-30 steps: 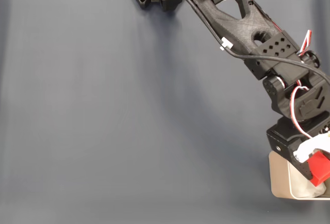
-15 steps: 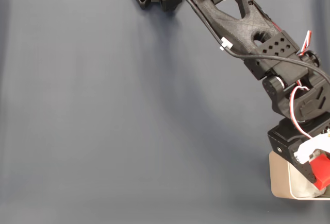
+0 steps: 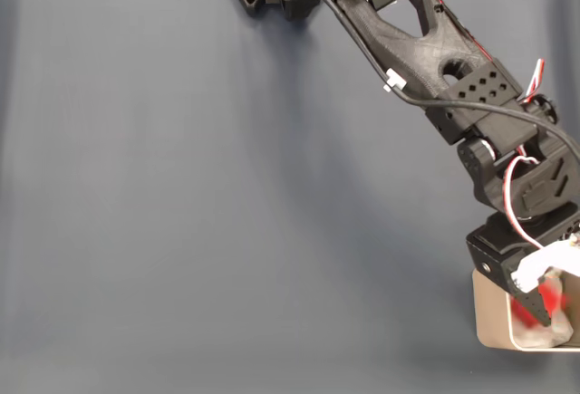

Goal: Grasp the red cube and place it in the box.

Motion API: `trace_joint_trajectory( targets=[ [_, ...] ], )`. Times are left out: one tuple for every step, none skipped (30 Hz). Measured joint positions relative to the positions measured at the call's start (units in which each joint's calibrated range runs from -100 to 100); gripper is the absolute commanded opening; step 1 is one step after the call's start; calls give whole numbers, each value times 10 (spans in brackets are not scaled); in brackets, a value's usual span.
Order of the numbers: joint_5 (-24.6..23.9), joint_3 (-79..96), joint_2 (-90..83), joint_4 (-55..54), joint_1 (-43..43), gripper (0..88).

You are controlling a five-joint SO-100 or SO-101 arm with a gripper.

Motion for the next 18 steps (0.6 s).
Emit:
trace_joint_trajectory(
  targets=[
    [0, 0, 0, 0, 0, 385],
    [0, 0, 0, 0, 0, 410],
    [0, 0, 0, 0, 0, 428],
    [0, 0, 0, 0, 0, 446],
    [0, 0, 0, 0, 0, 464],
    [0, 0, 0, 1, 0, 473],
    [0, 0, 0, 5, 0, 478],
    [0, 0, 0, 9, 0, 484],
    [0, 0, 0, 15, 1, 492],
    [0, 0, 0, 19, 1, 499],
    [0, 0, 0, 22, 1, 507],
    [0, 0, 0, 24, 1, 515],
    [0, 0, 0, 25, 1, 522],
    [2, 0, 0, 26, 1, 528],
    [2, 0, 0, 26, 2, 532],
    [2, 0, 0, 26, 3, 534],
    [2, 0, 0, 26, 4, 535],
    [2, 0, 0, 26, 4, 536]
  ],
)
